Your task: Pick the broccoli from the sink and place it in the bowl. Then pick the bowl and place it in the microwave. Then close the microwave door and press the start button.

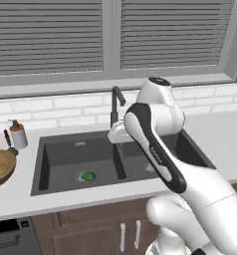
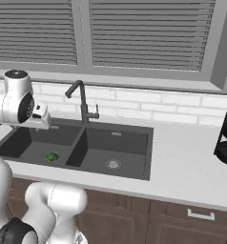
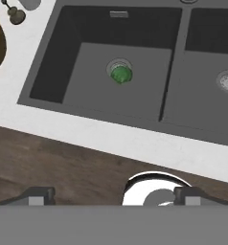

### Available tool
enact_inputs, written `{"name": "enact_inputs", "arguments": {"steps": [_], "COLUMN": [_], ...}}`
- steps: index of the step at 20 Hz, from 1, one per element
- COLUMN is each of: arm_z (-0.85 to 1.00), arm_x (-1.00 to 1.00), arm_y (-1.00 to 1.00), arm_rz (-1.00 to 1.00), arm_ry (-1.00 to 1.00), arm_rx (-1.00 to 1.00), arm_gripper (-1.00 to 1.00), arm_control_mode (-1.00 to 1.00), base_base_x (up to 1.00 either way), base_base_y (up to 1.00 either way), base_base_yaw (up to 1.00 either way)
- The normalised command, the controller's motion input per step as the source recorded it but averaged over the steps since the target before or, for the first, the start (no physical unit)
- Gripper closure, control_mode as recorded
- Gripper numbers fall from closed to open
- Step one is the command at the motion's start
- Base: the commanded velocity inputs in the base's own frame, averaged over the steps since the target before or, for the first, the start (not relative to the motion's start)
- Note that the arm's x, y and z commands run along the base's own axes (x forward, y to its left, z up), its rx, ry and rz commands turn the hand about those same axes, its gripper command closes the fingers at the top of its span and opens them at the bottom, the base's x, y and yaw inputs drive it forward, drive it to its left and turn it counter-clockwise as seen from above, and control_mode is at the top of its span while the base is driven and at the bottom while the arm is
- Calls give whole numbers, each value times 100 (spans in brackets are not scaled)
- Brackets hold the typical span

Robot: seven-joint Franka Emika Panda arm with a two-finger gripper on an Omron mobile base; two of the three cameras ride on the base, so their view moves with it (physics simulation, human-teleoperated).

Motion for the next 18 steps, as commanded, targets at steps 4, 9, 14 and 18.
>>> {"name": "enact_inputs", "arguments": {"steps": [4,9,14,18], "arm_z": [-28,-33,-30,-16], "arm_x": [9,15,7,3], "arm_y": [83,44,40,14], "arm_rz": [1,2,0,0], "arm_ry": [3,14,14,17], "arm_rx": [0,-1,-10,-10], "arm_gripper": [-100,-100,-100,-100], "arm_control_mode": [-100,-100,-100,-100], "base_base_x": [0,0,0,0], "base_base_y": [0,0,0,0], "base_base_yaw": [0,0,0,0]}}
